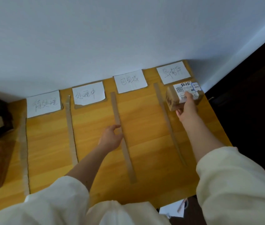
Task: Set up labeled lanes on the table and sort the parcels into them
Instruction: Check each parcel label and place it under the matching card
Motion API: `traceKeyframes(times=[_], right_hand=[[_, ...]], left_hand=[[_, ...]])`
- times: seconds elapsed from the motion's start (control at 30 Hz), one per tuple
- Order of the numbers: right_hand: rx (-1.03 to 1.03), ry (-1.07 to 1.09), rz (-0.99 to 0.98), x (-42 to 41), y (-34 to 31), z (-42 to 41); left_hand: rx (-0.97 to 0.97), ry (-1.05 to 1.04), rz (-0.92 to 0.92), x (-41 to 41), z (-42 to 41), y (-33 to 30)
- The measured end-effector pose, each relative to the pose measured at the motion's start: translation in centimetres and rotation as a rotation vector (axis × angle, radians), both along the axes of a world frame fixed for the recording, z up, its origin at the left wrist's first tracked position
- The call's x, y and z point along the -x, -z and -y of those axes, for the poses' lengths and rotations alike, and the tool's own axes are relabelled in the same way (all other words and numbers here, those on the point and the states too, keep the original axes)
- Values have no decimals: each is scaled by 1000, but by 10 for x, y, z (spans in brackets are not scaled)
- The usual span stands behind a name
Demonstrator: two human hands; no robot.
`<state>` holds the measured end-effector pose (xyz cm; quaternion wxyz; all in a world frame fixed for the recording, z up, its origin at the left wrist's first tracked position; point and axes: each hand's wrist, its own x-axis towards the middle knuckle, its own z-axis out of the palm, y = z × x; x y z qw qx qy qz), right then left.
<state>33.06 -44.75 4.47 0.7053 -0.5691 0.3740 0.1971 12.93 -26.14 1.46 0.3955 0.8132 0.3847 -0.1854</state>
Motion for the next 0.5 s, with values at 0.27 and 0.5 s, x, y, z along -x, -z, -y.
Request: traceKeyframes(times=[0.27,0.5], right_hand=[[-31,22,-15,-46,17,-3],[-14,27,-2,-65,28,3]], left_hand=[[-160,333,0,-40,21,9],[-150,493,-106,-54,40,21]])
